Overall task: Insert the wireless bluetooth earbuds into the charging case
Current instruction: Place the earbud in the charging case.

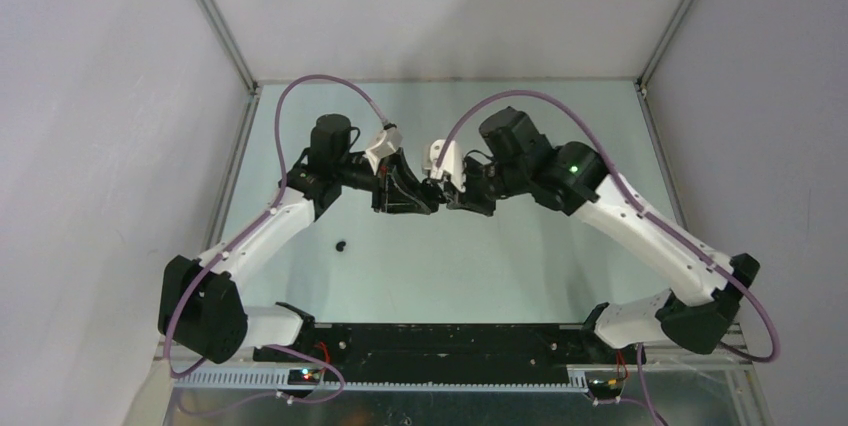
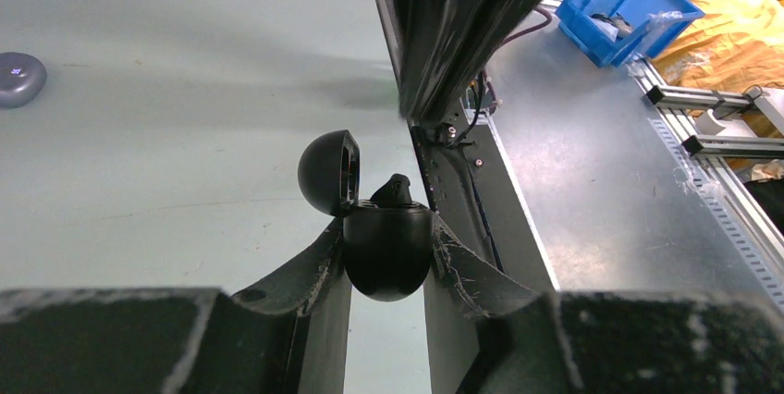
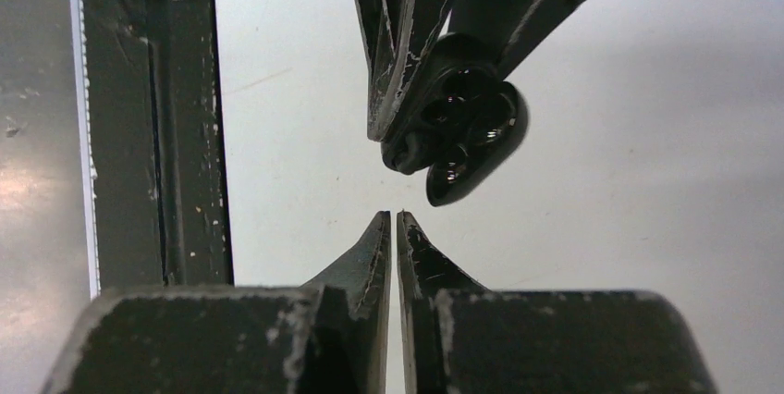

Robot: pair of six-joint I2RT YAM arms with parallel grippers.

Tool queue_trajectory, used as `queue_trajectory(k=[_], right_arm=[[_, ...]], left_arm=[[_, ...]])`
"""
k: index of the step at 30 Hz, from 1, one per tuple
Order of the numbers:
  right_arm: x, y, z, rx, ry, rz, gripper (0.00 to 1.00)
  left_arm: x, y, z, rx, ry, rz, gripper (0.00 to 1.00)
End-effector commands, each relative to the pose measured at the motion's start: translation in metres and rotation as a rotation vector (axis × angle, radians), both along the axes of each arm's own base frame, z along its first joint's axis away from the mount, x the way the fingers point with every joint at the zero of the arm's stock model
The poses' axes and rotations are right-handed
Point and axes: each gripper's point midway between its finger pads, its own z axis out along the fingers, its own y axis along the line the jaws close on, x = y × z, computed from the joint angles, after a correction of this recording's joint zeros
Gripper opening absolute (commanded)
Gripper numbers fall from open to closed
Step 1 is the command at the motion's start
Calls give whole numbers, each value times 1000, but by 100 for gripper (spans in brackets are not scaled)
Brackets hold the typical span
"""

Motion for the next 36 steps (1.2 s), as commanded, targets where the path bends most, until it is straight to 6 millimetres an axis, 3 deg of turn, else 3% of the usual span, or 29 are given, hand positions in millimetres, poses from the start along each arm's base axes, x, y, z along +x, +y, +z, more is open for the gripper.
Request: queue_trajectory(k=[1,11,25,29,32,36], right_arm=[[13,13,-16,-24,-25,-12,8],[24,25,-17,-36,-58,-38,6],[10,40,-35,-157,-96,3,6],[7,26,-13,-144,-140,1,6],[1,11,24,-77,-178,-6,7],[1,-7,61,15,-193,-29,16]], left_arm=[[1,-1,24,-47,-109,-14,0],[-1,-1,20,-36,-82,-17,0],[-2,0,22,-37,-88,-16,0],[3,4,21,-35,-97,4,0],[9,8,23,-35,-106,32,0],[21,21,29,-36,-132,99,0]])
